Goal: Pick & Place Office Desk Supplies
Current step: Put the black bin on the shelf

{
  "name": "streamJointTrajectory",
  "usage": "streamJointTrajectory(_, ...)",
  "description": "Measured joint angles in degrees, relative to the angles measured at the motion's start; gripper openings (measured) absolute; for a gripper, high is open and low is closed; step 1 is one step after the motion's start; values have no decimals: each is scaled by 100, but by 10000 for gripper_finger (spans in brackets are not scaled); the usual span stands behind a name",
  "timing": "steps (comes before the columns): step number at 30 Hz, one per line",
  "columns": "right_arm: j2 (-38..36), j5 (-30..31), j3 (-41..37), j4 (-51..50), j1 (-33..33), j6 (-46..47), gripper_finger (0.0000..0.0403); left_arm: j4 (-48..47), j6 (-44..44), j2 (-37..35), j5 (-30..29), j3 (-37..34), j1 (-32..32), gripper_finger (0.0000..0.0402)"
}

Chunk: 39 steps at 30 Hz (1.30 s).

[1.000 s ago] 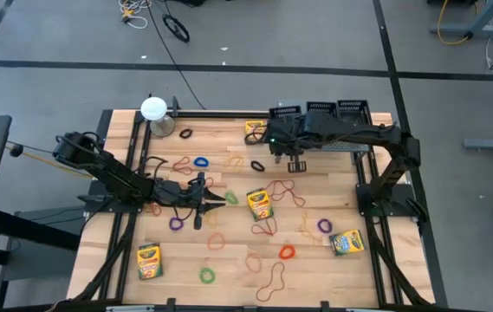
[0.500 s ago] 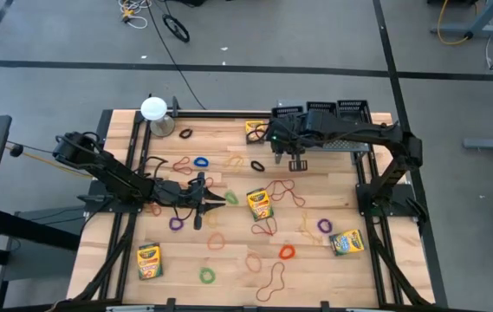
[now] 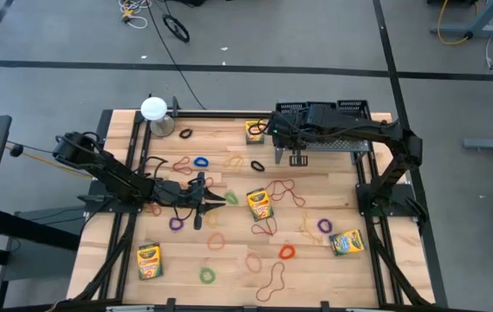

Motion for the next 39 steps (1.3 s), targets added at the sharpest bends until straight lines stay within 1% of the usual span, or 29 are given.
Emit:
streamJointTrajectory(4,0,1,0,-4,-1,24,22,0,0,0,0,0,0,68)
streamJointTrajectory(13,0,108,0,-6,-1,84,52,0,0,0,-2,0,0,68)
streamJointTrajectory(35,2,293,0,-49,-1,237,55,0,0,0,0,0,-1,68)
streamJointTrajectory(39,2,357,0,-49,-1,257,64,0,0,0,0,0,-1,68)
